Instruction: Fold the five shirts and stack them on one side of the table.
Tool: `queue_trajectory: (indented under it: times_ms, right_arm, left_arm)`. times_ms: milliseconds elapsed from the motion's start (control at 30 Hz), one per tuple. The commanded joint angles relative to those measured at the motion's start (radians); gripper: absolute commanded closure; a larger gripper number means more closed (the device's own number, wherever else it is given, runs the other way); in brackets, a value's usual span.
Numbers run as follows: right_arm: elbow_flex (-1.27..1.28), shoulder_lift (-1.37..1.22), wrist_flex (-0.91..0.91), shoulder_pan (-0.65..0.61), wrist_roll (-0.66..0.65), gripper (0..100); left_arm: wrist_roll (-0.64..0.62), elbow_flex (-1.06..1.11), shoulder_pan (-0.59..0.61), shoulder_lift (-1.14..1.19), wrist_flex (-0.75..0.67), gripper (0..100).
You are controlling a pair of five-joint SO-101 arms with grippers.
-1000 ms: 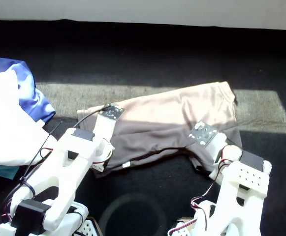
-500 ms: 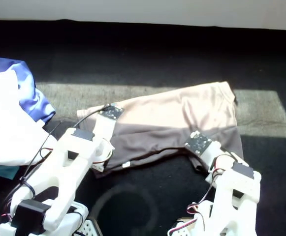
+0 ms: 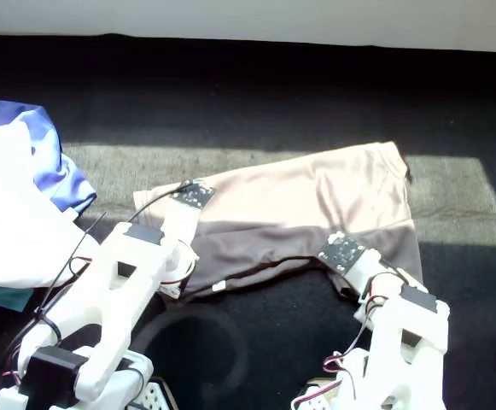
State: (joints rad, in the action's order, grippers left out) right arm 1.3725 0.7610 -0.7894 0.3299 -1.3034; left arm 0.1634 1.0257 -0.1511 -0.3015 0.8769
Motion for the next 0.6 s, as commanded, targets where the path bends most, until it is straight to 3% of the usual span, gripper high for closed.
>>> queue_trajectory:
  times_ms: [0,200,400,567]
  right_arm:
    - [-0.056,-0.13,0.038,0.015,-0.011,80.7]
    - [-0.17,-0.239,0.035,0.084,0.031,82.3]
    - [-0.257,-0.239,0.035,0.09,0.034,99.6]
    - [-0.348,-0.24,0.035,0.076,0.034,99.1]
  left_arm:
    - [0.008,0.002,0.001,0.008,-0.035,99]
    - [0.008,0.002,0.001,0.008,-0.035,99]
    - [0.008,0.002,0.001,0.008,-0.035,99]
    - [0.008,0.002,0.001,0.008,-0.035,99]
